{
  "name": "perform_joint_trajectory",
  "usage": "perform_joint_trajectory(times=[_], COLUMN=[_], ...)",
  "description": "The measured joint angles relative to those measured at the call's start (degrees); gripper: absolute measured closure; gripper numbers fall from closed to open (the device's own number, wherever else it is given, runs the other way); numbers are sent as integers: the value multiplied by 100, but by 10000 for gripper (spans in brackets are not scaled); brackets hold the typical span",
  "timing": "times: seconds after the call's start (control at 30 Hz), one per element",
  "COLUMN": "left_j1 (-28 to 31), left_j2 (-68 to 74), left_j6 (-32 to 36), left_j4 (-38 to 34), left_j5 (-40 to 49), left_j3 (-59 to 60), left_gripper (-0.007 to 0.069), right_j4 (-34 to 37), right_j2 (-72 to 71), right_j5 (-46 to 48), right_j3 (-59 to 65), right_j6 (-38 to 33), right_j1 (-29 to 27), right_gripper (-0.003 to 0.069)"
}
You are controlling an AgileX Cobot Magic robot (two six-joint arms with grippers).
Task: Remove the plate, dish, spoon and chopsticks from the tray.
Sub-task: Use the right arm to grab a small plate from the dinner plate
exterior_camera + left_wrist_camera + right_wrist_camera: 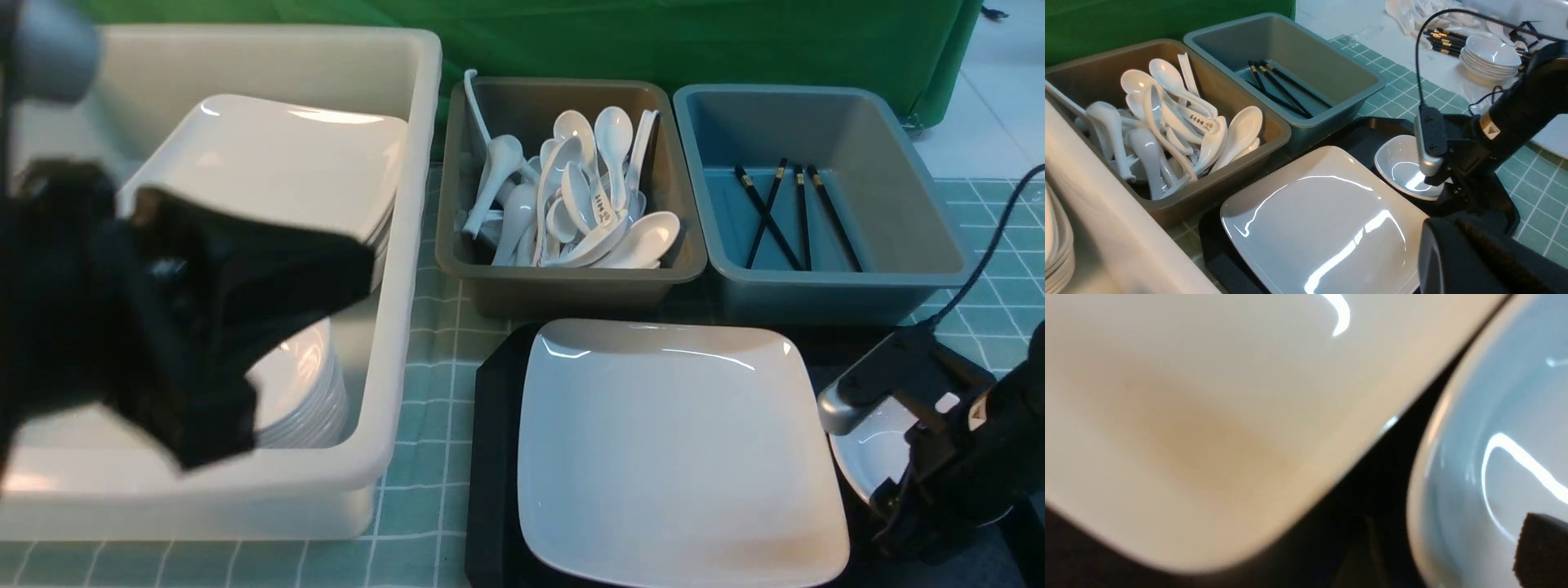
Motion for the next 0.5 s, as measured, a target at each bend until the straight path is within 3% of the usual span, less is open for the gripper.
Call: perform_joint_trajectory(times=[0.2, 0.4, 0.5], left_j1=[0, 0, 0], left_j2=[-562, -785, -793], left_j6=[2, 2, 2], left_j4=[199, 303, 309], left_j5=[-19, -37, 14], left_j3=[234, 234, 234], left_gripper=[615, 615, 615], right_j4=[-20, -20, -51], right_j2=[324, 328, 173], right_j5=[-493, -503, -259], right_j3=[-15, -50, -73], right_j6=[-223, -315, -320], right_j1=[0, 60, 113], right_gripper=[208, 378, 410])
